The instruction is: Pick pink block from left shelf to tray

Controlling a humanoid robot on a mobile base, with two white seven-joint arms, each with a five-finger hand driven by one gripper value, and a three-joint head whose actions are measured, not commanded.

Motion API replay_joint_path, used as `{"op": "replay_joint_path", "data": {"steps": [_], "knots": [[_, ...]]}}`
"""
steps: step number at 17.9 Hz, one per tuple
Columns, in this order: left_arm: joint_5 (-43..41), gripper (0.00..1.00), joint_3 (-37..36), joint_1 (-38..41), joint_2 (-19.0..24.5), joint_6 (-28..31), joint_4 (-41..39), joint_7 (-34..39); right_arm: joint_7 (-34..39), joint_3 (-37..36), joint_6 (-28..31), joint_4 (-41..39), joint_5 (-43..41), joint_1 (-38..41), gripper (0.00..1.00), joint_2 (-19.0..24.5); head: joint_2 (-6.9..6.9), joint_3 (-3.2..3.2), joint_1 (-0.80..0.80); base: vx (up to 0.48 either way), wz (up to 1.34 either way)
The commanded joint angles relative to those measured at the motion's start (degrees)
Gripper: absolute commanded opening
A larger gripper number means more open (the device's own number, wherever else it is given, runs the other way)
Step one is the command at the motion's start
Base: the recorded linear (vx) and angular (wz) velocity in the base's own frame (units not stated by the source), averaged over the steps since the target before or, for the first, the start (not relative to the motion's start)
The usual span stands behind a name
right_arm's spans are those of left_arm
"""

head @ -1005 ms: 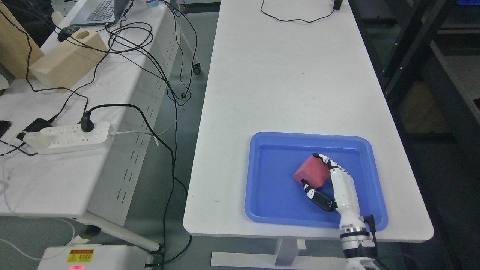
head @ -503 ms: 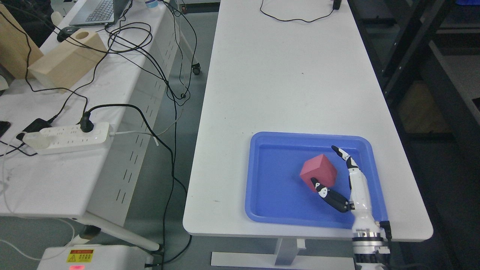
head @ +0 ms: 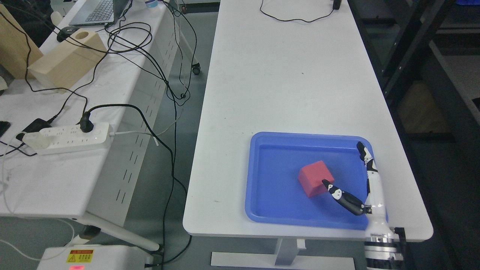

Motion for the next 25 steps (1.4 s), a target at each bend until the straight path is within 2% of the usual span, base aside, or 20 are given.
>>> {"op": "replay_joint_path", "data": {"steps": [1, 5, 9, 15, 19, 22, 25], "knots": [[0.0, 1.0, 0.0, 1.1, 1.0, 0.0, -1.0, 0.0, 1.9, -1.9, -0.4, 0.0, -11.4, 0.4, 0.99, -2.3, 0.0, 0.0, 0.0, 0.0, 0.0], [0.0, 1.0, 0.0, 1.1, 1.0, 0.0, -1.0, 0.0, 4.5, -2.1, -2.1, 0.0, -20.7, 1.1, 0.99, -2.9, 0.0, 0.0, 0.0, 0.0, 0.0], [0.0, 1.0, 0.0, 1.1, 1.0, 0.0, -1.0, 0.0, 4.5, -2.1, -7.6, 0.0, -21.3, 2.0, 0.99, -2.8, 0.0, 0.0, 0.0, -0.006, 0.0], [0.0, 1.0, 0.0, 1.1, 1.0, 0.0, -1.0, 0.0, 4.7, -3.9, -6.1, 0.0, -21.3, 2.6, 0.99, -2.9, 0.0, 0.0, 0.0, -0.105, 0.0], [0.0, 1.0, 0.0, 1.1, 1.0, 0.0, -1.0, 0.0, 6.6, -6.4, 5.2, 0.0, -21.7, 2.4, 0.99, -3.0, 0.0, 0.0, 0.0, -0.186, 0.0], [0.0, 1.0, 0.0, 1.1, 1.0, 0.0, -1.0, 0.0, 10.8, -10.3, 12.3, 0.0, -29.4, 2.0, 0.99, -3.4, 0.0, 0.0, 0.0, -0.207, -0.03], [0.0, 1.0, 0.0, 1.1, 1.0, 0.0, -1.0, 0.0, 16.8, -11.0, 19.9, 0.0, -30.6, 1.9, 0.99, -6.6, 0.0, 0.0, 0.0, -0.206, -0.06]]}}
